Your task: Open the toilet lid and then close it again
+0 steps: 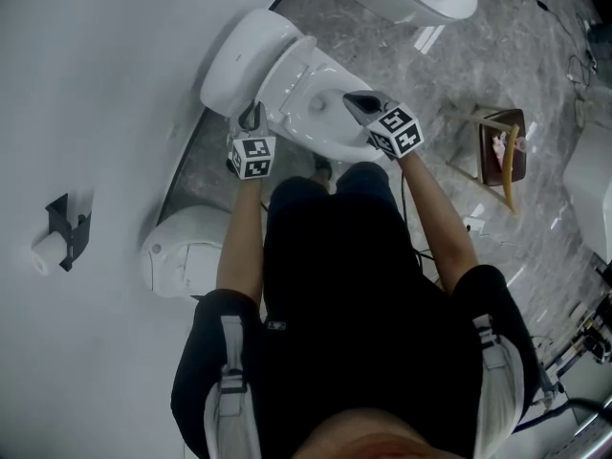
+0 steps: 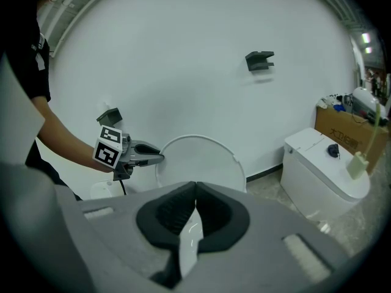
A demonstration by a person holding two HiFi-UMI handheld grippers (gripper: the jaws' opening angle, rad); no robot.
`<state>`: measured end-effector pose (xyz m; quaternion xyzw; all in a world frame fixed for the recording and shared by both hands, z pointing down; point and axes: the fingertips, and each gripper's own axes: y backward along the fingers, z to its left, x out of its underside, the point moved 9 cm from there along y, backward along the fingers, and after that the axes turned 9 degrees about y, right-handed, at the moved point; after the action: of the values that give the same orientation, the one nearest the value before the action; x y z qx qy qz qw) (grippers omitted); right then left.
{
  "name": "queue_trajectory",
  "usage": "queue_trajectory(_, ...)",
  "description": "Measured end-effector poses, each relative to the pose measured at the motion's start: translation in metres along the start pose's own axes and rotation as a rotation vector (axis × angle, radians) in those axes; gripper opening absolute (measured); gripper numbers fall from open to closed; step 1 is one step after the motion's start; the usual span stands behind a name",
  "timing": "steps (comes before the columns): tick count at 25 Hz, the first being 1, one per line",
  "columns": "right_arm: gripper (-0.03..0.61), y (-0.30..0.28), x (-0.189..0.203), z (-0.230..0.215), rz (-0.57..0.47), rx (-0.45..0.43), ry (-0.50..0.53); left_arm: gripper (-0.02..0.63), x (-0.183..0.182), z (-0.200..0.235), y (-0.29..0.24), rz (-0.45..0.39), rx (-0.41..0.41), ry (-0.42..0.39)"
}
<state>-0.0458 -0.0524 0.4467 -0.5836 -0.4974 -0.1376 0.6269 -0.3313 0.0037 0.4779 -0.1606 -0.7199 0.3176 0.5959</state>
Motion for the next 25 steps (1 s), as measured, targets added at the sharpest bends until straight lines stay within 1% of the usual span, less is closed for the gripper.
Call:
queue_trajectory(3, 0.003, 0.001, 0.0, -0.002, 0.002, 0.01, -0.014, 0.046, -0.001, 0.01, -0.005, 0.006, -0.007, 0.032)
queue_trajectory(7, 0.003, 0.006, 0.001, -0.004, -0.019, 0.031, -0.056, 0.046, 0.001, 0.026, -0.012, 0.026, 0.005, 0.053)
queue_trajectory(13, 0.003, 0.013, 0.009, -0.005, -0.01, 0.056, -0.07, 0.046, -0.003, 0.049, -0.022, 0.045, 0.005, 0.101)
queue_trajectory(18, 0.003, 0.022, 0.015, -0.005, -0.011, 0.081, -0.088, 0.046, -0.001, 0.068, -0.03, 0.088, 0.016, 0.126)
queue_trajectory(21, 0.003, 0.027, 0.019, -0.005, -0.009, 0.093, -0.098, 0.046, 0.0, 0.072, -0.032, 0.098, 0.031, 0.139)
queue_trajectory(25, 0.003, 0.031, 0.022, -0.005, -0.014, 0.103, -0.106, 0.046, 0.0, 0.069, -0.031, 0.09, 0.025, 0.147)
